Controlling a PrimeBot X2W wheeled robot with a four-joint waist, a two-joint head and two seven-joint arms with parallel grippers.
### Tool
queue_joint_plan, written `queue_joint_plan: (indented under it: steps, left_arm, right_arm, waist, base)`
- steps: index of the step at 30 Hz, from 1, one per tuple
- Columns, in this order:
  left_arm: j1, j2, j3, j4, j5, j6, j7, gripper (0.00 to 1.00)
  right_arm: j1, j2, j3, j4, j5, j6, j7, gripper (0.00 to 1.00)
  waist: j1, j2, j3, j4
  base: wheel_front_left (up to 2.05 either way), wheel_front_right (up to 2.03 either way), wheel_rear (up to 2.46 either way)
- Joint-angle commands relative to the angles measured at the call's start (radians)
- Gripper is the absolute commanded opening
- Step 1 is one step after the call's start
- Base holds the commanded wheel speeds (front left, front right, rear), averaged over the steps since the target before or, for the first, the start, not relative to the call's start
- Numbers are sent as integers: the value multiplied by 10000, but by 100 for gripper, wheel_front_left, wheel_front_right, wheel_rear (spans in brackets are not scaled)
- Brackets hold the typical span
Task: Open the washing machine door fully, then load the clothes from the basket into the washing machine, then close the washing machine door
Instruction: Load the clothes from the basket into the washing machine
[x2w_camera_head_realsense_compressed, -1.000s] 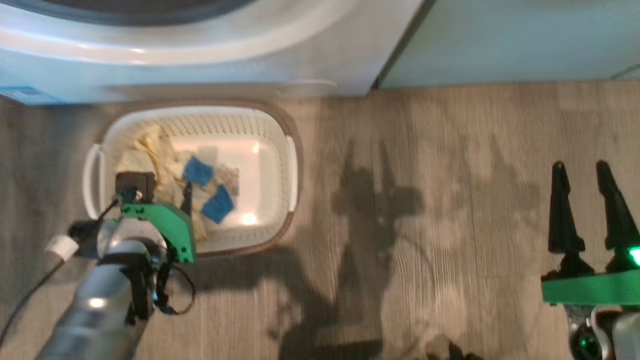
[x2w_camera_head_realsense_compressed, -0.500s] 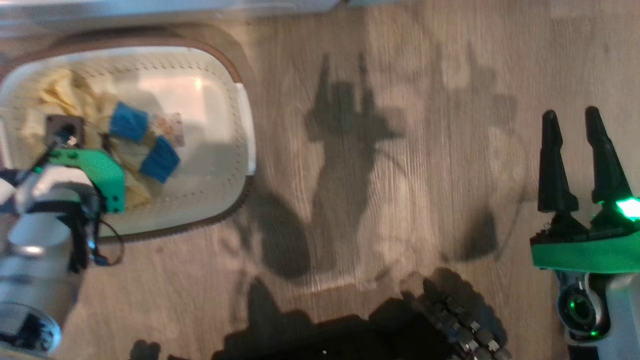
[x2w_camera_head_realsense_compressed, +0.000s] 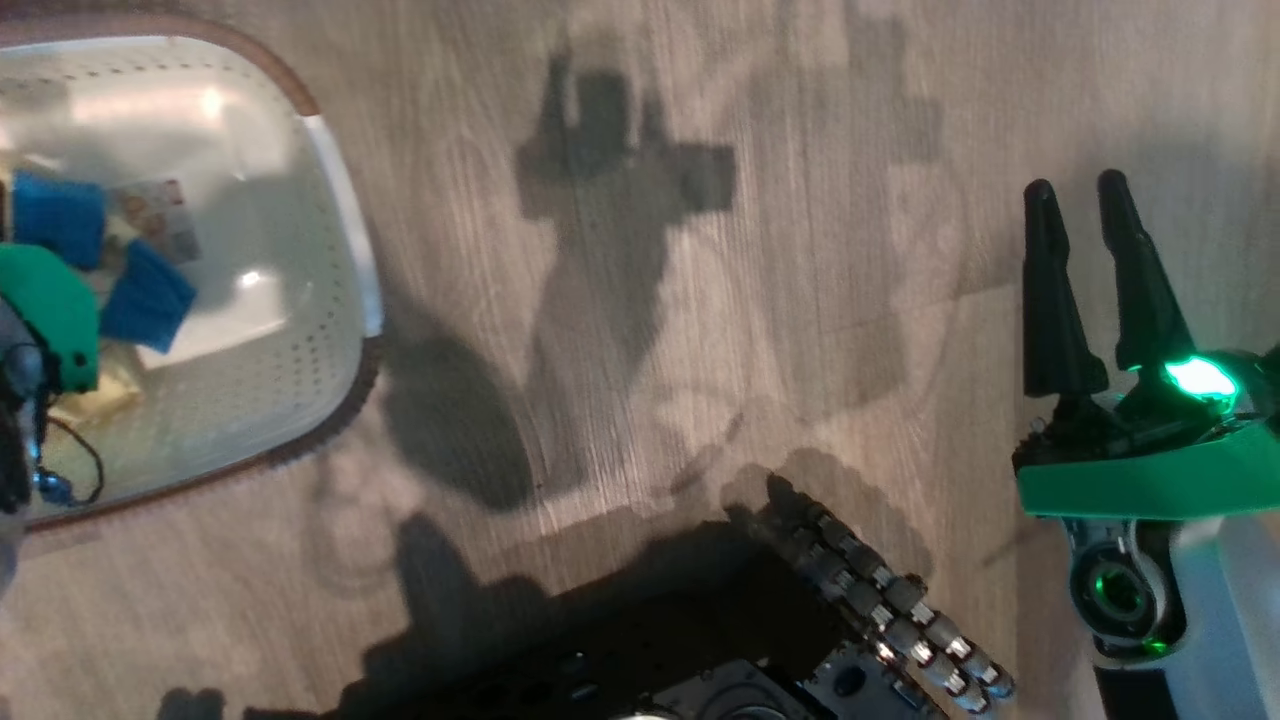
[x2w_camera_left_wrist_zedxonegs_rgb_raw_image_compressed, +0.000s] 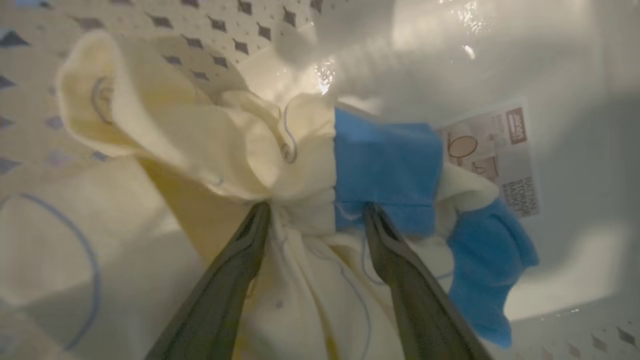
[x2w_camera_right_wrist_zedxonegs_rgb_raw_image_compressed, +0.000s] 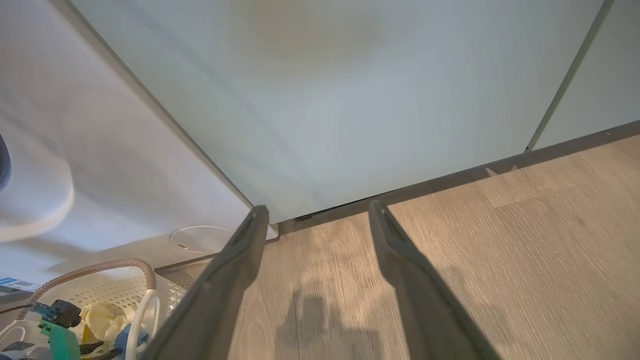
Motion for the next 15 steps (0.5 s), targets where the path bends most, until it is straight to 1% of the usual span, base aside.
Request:
queue_joint_plan:
  steps: [1,9,10,11,12,15]
  left_arm:
    - [82,562,329,-30,-127,-3,203,100]
    - [-85,520,482,-209,-510,13,1042,100]
    - [-99,498,501,-220,-561,9,1121,57]
    - [-110,475,530,-222,-621,10,1198,38]
    - [-122,448,549,-242,-671,-1,1239,0]
    - [-137,374,562,-293,-762,3,1335,0]
  right_arm:
    - [262,-131,210,-263,132,-29,-65,100]
    - [321,-131,267,-359,241,-29,-65,100]
    - [323,-131,267,-364,243,-29,-65,100]
    - [323,-131,267,-367,247,-29,-65,100]
    - [320,-131,265,-370,246,-29,-65,100]
    - [302,-131,260,-379,219,-29,-65,100]
  waist:
    - [-1,0,287,-290]
    - [-1,0,510,-252]
    - [-1,0,523,-250]
    - [-1,0,533,-249]
    - [-1,0,542,-247]
    - [-1,0,545,-244]
  base:
    - [0,0,0]
    - [0,0,0]
    - [0,0,0]
    - [0,0,0]
    - [0,0,0]
    - [0,0,0]
